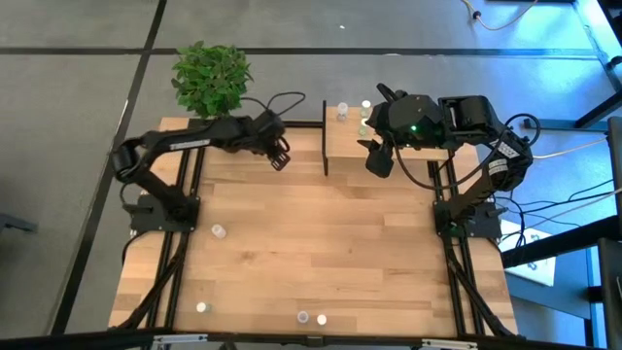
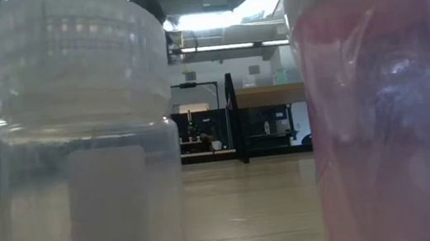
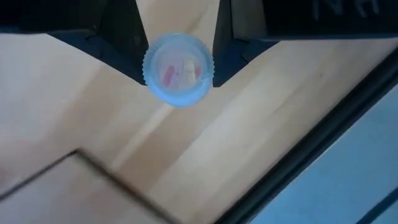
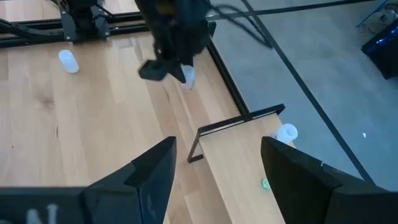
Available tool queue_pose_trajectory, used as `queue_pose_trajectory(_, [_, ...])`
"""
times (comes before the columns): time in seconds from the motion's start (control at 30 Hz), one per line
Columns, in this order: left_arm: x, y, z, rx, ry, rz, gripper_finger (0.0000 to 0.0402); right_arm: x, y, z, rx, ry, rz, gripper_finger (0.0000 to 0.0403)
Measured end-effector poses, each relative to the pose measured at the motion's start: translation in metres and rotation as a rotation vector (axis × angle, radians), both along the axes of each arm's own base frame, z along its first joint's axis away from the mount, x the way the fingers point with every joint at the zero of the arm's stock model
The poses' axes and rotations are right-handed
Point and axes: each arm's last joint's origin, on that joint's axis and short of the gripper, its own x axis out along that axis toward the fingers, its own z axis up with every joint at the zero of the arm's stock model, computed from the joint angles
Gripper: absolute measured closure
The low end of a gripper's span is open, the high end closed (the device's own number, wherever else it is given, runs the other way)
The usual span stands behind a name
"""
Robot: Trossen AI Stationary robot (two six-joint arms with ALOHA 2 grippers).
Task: Pick and place medicine bottles onto shelf by color
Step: Put the top transparent pill bottle aligned with the other transparent pill bottle on the shelf
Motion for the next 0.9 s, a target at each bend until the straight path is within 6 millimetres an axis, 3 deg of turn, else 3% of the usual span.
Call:
queue_pose_trajectory(0.27, [-0.002,-0.027,0.066,0.056,-0.153,-0.047,0.026,-0.001,0.0,-0.001,-0.001,0.022,0.0,0.0166])
queue_pose_trajectory(0.57, [0.01,-0.03,0.138,0.14,-0.183,-0.127,0.026,-0.014,0.0,-0.001,0.001,0.071,-0.001,0.0166])
queue_pose_trajectory(0.7, [0.021,-0.029,0.156,0.161,-0.175,-0.163,0.026,-0.021,0.0,0.002,0.002,0.062,-0.001,0.0166])
queue_pose_trajectory(0.9, [0.051,-0.037,0.165,0.178,-0.157,-0.269,0.0261,-0.033,0.0,0.007,0.01,0.042,-0.011,0.0166])
